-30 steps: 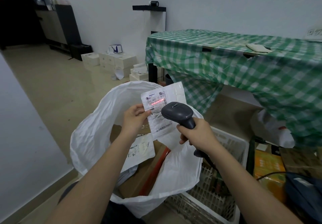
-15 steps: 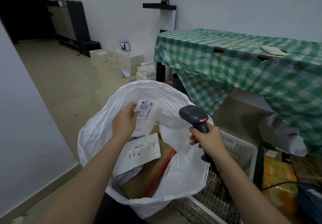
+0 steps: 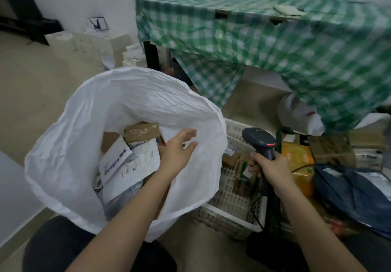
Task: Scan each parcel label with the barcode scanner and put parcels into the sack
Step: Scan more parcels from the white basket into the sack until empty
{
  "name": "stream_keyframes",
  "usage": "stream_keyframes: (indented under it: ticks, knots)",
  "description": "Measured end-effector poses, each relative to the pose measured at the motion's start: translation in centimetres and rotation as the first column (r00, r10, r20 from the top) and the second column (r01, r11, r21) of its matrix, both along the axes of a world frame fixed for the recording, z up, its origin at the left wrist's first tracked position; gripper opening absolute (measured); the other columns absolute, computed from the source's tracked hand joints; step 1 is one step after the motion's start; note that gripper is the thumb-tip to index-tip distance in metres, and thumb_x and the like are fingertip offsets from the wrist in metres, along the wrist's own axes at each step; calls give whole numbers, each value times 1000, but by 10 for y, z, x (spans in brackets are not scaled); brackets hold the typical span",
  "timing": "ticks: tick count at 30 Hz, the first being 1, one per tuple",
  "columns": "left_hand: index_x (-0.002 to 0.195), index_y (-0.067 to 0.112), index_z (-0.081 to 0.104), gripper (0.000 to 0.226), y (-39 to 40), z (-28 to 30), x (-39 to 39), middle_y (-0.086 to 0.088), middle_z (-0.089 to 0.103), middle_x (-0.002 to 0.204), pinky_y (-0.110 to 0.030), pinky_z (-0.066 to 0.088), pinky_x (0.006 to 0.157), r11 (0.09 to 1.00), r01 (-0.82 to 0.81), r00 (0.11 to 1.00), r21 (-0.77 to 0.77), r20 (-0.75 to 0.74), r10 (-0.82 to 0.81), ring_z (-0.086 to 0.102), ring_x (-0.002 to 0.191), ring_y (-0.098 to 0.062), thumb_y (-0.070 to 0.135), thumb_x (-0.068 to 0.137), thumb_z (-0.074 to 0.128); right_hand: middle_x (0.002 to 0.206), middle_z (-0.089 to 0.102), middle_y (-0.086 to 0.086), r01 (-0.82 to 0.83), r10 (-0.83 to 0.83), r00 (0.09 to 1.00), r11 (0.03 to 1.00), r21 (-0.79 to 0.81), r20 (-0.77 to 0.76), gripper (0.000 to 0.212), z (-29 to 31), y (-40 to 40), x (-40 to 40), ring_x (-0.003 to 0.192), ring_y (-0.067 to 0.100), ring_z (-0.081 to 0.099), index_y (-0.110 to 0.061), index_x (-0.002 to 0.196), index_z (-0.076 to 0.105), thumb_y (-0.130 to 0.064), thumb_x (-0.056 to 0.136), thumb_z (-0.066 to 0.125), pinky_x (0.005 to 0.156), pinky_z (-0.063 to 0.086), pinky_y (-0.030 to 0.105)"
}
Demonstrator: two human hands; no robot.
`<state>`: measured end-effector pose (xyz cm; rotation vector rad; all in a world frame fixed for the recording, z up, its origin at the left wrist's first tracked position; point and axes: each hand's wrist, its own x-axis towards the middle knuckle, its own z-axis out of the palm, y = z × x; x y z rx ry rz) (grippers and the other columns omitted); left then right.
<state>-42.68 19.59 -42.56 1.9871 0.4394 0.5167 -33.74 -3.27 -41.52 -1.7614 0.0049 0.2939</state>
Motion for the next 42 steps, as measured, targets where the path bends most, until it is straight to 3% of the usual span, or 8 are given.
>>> stream_keyframes:
  ticks: [8,13,17,20,22,27,35,42]
  knots:
    - [123,11,58,32,-85,-33,96,-4,64,117,-24,46,94,975,214,968,-59,-120,-220,58,108,-14,12,92,62,75,66,12,143,-146,985,989,-42,-90,8,-39,-52,52,57,19,64,-2,87,63,-10,90,64,46,46,19]
    - [119,9,56,27,-114,-81,169,-5,61,114,-23,43,90,948,298,905,-111,-283,-318,57,108,-18,10,93,60,84,65,25,180,-182,978,983,-27,-103,7,-65,-49,104,75,38,64,-5,87,61,-12,87,63,61,47,35]
    - [121,8,58,30,-129,-140,218,-8,64,115,-23,41,80,961,253,871,-111,-407,-276,59,106,-23,13,92,61,84,66,29,196,-201,975,979,-56,-99,10,-92,-43,145,80,44,66,-7,83,62,-16,84,64,61,46,38]
    - [129,11,51,55,-133,-188,242,-11,61,122,-36,48,90,979,190,828,-76,-523,-201,58,111,-29,25,81,75,86,63,35,191,-197,975,979,-65,-103,10,-113,-40,168,77,49,64,-5,81,61,-14,84,64,59,43,37]
    - [136,14,45,71,-135,-214,251,-14,53,130,-41,46,96,984,171,791,-44,-589,-164,52,118,-33,35,77,78,81,61,32,190,-194,974,981,-43,-119,10,-122,-41,177,69,41,62,-2,85,61,-12,86,63,58,42,35]
    - [135,33,51,59,-139,-262,259,-15,38,143,-36,29,105,952,299,705,66,-688,-173,30,133,-35,53,82,66,77,62,22,155,-156,975,988,-15,-160,23,-134,-42,185,56,20,62,9,92,62,-13,88,64,52,44,29]
    - [137,30,32,86,-137,-270,254,-14,26,144,-47,35,101,975,215,660,62,-745,-98,28,133,-40,62,69,74,89,66,30,184,-182,971,983,-5,-158,20,-136,-42,184,60,23,61,2,90,63,-18,86,67,49,47,26]
    - [137,29,30,78,-125,-251,250,-17,36,137,-43,40,94,992,125,690,-34,-715,-111,42,123,-41,44,75,75,76,66,15,193,-191,969,981,-4,-159,11,-131,-39,178,51,12,62,-5,91,62,-16,90,65,51,47,25]
